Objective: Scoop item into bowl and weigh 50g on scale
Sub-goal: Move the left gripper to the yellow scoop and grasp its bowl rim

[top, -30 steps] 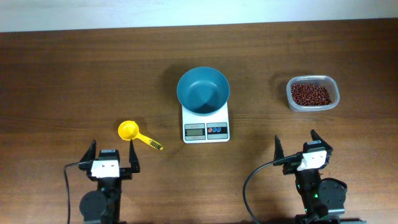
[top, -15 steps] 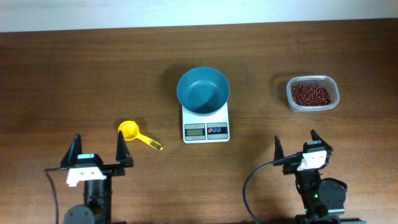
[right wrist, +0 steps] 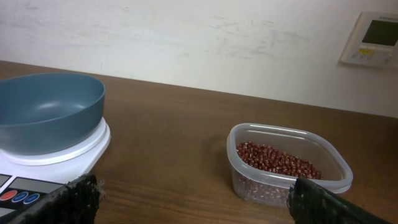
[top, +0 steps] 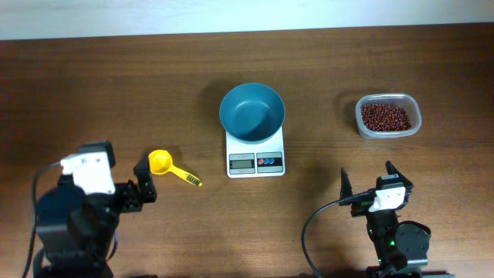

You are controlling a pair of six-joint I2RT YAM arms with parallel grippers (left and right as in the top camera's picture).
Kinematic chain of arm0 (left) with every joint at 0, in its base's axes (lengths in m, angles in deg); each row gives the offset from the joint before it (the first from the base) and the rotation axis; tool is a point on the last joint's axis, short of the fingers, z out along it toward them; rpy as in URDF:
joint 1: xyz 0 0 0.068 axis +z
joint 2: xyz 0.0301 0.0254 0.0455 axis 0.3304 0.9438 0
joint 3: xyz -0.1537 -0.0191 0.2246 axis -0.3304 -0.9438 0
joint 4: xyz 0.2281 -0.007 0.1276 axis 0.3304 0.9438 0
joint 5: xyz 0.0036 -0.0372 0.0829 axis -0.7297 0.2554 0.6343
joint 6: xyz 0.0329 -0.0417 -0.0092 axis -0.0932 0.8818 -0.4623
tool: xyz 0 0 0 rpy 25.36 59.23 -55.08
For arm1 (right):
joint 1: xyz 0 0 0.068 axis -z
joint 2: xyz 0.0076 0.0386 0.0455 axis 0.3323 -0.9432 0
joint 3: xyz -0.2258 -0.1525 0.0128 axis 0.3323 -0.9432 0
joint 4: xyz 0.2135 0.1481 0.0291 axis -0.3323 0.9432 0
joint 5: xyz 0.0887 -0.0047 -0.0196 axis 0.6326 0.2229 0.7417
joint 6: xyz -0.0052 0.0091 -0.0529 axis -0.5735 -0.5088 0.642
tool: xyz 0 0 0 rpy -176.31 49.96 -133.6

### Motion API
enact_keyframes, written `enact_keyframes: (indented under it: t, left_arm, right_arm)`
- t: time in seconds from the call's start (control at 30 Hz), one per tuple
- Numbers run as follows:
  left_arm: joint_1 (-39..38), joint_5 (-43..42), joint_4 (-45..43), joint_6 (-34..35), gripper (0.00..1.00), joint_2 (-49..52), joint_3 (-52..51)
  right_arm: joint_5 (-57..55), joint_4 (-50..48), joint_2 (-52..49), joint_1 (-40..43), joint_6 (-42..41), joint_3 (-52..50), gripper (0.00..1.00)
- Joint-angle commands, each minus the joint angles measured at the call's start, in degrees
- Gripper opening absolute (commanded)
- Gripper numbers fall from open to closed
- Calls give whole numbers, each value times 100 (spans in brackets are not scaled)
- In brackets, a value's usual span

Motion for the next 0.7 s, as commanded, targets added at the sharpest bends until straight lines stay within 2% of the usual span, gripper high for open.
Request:
enact_keyframes:
  t: [0.0,0.27,0.53,0.67]
  left_arm:
    - [17,-686,219,52,99,448,210]
    - [17,-1832,496,52,99,1126,208]
    - [17,-1191,605,70,99,1873,208]
    - [17,-579,726,647,99,2697,203]
  right_arm:
    - [-48,-2,48,-37,-24,-52,99]
    - [-48,-2,48,-37,-24,-52,99]
    - [-48,-2,48,-37,-24,-52,99]
    - [-46,-2,48,-37,-24,-52,99]
